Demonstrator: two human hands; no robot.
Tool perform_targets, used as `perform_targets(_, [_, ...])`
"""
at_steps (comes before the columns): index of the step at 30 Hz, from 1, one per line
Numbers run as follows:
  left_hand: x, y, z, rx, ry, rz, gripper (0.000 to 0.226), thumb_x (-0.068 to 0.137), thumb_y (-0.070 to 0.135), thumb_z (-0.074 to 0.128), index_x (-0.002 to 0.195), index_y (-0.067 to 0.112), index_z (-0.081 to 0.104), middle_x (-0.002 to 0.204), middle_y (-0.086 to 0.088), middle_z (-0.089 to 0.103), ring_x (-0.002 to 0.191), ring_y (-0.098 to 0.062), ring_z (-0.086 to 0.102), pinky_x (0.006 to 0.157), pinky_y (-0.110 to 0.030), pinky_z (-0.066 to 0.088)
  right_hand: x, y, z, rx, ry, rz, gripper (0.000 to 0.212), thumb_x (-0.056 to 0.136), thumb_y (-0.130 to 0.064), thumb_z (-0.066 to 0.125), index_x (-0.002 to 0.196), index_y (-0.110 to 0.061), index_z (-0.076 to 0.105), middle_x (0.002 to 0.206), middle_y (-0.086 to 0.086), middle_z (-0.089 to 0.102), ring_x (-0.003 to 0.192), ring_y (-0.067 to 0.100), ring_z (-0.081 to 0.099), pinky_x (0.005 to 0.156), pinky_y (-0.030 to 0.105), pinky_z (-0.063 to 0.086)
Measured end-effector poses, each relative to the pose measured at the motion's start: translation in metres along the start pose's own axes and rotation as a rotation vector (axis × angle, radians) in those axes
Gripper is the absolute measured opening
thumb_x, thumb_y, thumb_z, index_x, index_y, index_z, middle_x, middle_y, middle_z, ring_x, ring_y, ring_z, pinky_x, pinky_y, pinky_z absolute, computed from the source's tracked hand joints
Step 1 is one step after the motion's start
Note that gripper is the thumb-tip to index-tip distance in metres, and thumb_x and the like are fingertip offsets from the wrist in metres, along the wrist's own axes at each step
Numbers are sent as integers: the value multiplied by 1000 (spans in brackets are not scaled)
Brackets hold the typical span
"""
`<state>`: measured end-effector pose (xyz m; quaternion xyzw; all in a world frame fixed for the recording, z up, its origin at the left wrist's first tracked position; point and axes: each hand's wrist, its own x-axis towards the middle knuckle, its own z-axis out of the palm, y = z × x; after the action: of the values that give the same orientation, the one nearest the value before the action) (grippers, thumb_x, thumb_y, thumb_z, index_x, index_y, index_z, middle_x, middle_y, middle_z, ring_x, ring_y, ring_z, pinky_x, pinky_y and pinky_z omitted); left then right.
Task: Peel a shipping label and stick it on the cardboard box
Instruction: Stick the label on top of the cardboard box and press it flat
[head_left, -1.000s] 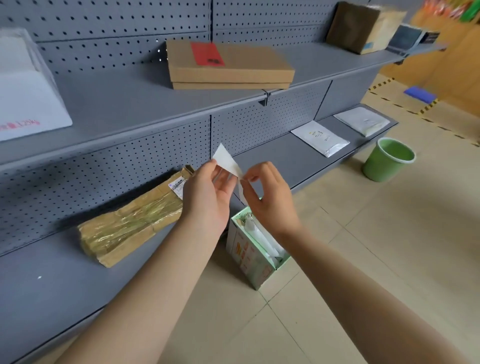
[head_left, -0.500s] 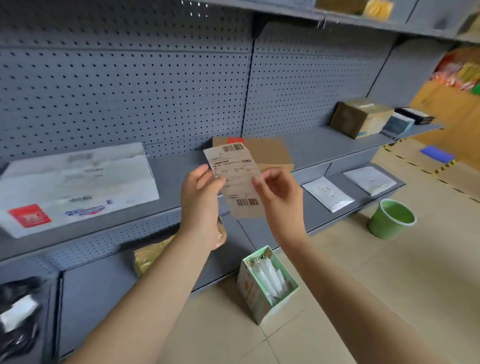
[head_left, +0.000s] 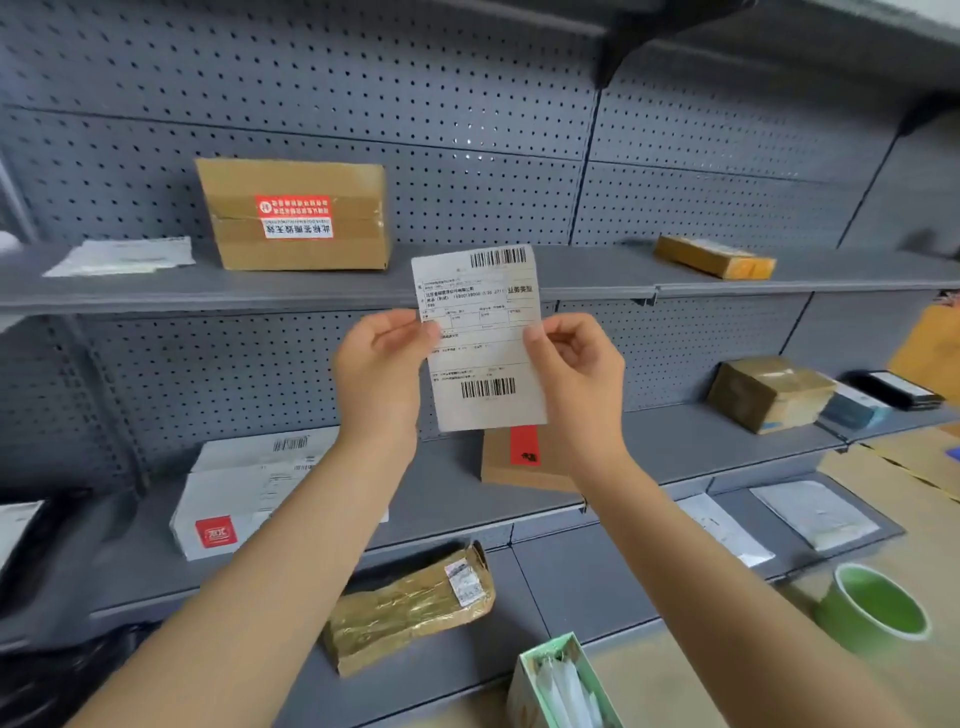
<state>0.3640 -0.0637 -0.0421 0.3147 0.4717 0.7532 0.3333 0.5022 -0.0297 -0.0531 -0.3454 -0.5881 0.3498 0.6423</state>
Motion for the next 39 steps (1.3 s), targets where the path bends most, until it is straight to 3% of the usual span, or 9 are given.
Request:
perform_targets(5, [17, 33, -2, -54, 4, 83, 18, 78, 4, 69, 91, 14, 62, 84, 2, 70, 77, -9, 67, 79, -23, 54, 23, -18, 18, 22, -28, -88, 8, 86, -17, 63, 80, -21, 60, 82, -3, 63, 74, 10, 57, 73, 28, 48])
perform_targets(9, [29, 41, -10, -55, 25, 113, 25, 79, 3, 69, 102, 7, 62, 89, -2, 70, 78, -10, 67, 82, -25, 55, 34, -18, 37, 40, -36, -107, 9, 86, -16, 63, 79, -21, 60, 80, -5, 63, 74, 11, 57, 74, 31, 50])
perform_targets(13, [53, 46, -20, -29, 60, 164, 23, 78, 4, 70, 99, 10, 62, 91, -1, 70, 81, -12, 67, 77, -24, 54, 45, -13, 61, 48, -62, -93, 7, 86, -17, 64, 80, -20, 61, 80, -4, 64, 73, 10, 57, 73, 28, 49])
perform_targets(18, [86, 54, -28, -9, 66, 244, 25, 77, 3, 71, 97, 13, 60, 93, 1, 67, 78, -3, 64, 68, -10, 52, 68, -7, 92, 52, -59, -79, 4, 86, -17, 64, 83, -16, 61, 79, -5, 62, 72, 8, 55, 71, 25, 47])
perform_targets(25, [145, 73, -39, 40, 39, 304, 24, 77, 6, 71, 96, 15, 61, 95, 1, 68, 85, -7, 65, 67, -12, 50, 112, -8, 132, 50, -90, -116, 5, 86, -18, 64, 86, -13, 63, 81, -3, 63, 73, 10, 56, 72, 26, 49])
perform_targets(28, [170, 86, -43, 51, 20, 325, 23, 77, 7, 72, 93, 20, 61, 97, 2, 69, 86, -8, 66, 71, -19, 53, 131, -12, 152, 41, -97, -140, 2, 87, -17, 63, 87, -16, 62, 80, -6, 63, 72, 7, 56, 71, 22, 49])
perform_targets(31, [192, 99, -45, 67, -5, 352, 24, 78, 5, 70, 93, 20, 60, 96, 2, 68, 81, -6, 66, 63, -14, 50, 150, -14, 168, 37, -87, -152, 3, 87, -17, 62, 89, -16, 63, 82, -6, 65, 74, 7, 58, 72, 21, 49])
perform_targets(39, [245, 118, -44, 90, 13, 403, 22, 76, 7, 72, 90, 21, 62, 94, 2, 69, 84, -7, 68, 74, -21, 54, 193, -20, 194, 16, -120, -202, 11, 85, -10, 62, 89, -18, 66, 82, -4, 69, 71, 4, 62, 68, 16, 52])
